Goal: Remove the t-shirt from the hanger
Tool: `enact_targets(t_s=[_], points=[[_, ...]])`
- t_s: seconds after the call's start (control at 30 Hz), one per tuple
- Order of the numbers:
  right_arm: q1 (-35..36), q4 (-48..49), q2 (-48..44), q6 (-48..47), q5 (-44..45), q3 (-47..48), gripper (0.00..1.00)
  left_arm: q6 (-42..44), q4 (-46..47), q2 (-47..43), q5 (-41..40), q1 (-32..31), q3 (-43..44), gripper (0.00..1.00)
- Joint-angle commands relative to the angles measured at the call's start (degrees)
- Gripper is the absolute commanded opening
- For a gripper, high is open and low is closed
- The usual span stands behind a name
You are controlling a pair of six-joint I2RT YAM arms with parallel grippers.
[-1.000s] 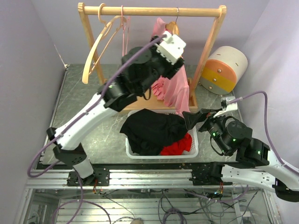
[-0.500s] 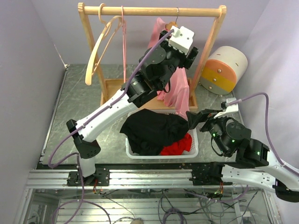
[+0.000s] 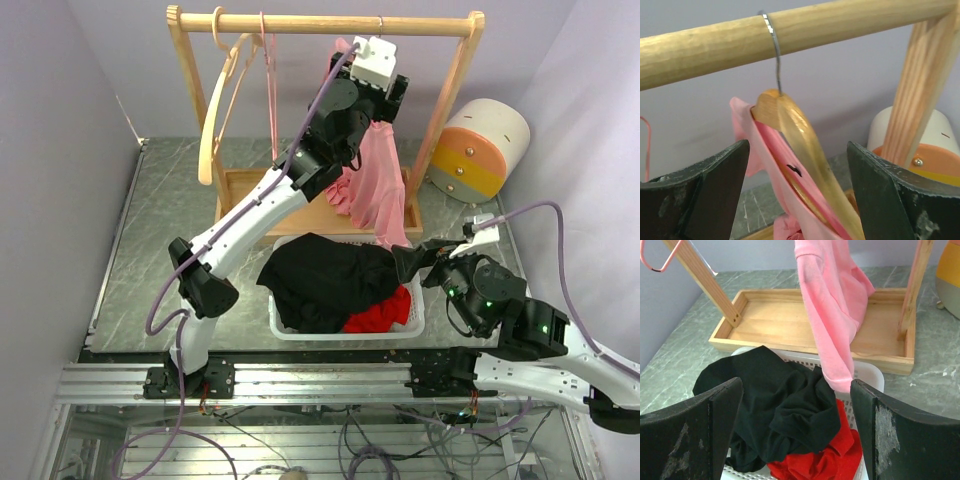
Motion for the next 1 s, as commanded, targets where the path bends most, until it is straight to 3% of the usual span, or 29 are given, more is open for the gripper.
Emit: enact_targets(t_s=[0.0, 0.4, 0.6, 0.73, 0.83, 0.97], points=[[0.3, 1.9, 1.1, 0.2, -0.7, -0.7, 0.88, -3.1, 1.6, 0.4, 2.5, 1.5, 3.1, 0.89], [0.2, 3.2, 4.0, -0.2, -1.0, -0.9, 0.88, -7.2, 0.0, 1.6, 7.9, 5.1, 1.0, 0.87], [0.2, 3.5, 6.2, -0.1, -1.1, -0.7, 0.88, -9.2, 0.6, 1.9, 12.8, 5.5, 0.6, 0.91], [0.2, 3.8, 6.6, 0.0, -1.5, -0.6, 0.88, -8.7, 0.5, 2.4, 12.0, 5.4, 0.4, 0.91], [0.2, 4.0, 6.6, 0.0, -1.8, -0.5, 0.88, -8.4, 0.3, 2.2, 10.8, 5.7, -0.7, 0.82], [0.2, 3.8, 6.8, 0.0, -1.8, 0.1, 0.88, -8.9, -0.3, 1.8, 9.8, 6.9, -2.3, 0.58]])
